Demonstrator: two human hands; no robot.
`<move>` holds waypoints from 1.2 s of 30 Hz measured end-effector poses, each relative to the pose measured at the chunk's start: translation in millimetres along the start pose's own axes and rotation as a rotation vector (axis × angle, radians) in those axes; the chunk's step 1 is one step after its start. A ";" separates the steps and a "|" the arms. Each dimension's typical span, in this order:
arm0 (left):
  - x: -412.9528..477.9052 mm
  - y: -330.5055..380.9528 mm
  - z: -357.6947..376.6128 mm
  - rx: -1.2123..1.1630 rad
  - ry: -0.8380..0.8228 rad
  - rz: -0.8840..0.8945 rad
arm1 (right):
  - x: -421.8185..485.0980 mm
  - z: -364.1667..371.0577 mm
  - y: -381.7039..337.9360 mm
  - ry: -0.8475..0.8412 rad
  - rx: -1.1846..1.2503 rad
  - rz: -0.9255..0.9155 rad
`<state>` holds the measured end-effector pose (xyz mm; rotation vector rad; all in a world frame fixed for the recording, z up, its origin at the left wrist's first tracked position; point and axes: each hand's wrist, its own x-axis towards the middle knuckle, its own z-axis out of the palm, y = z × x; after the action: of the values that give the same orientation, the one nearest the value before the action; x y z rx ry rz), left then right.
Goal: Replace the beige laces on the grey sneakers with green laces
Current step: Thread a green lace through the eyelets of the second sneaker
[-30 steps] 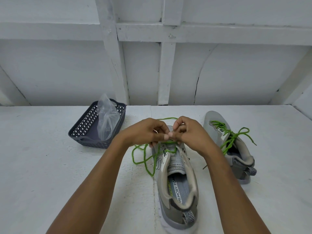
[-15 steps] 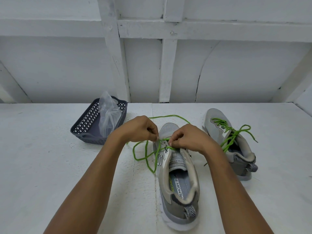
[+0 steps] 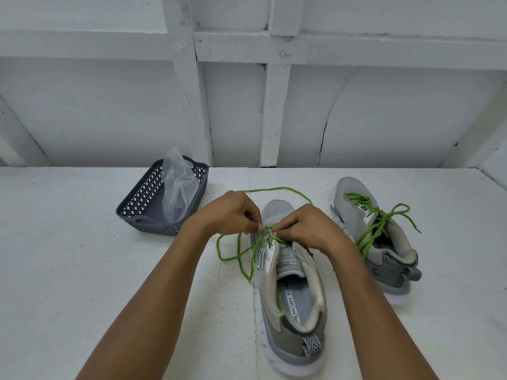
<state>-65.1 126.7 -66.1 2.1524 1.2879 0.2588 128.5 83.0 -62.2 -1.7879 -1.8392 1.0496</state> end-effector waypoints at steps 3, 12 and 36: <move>0.3 0.4 1.1 0.010 0.010 0.011 | 0.1 1.3 0.1 0.001 0.018 0.007; 2.7 0.7 3.8 -0.001 -0.045 0.023 | 5.4 10.9 1.3 0.041 -0.106 -0.036; 16.3 -9.7 10.7 -0.078 0.156 -0.122 | -12.6 -33.5 18.9 -0.161 -0.094 -0.054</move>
<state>-59.1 139.6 -82.6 2.0123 1.4654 0.4268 167.0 77.8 -50.8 -1.7394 -2.0525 1.1330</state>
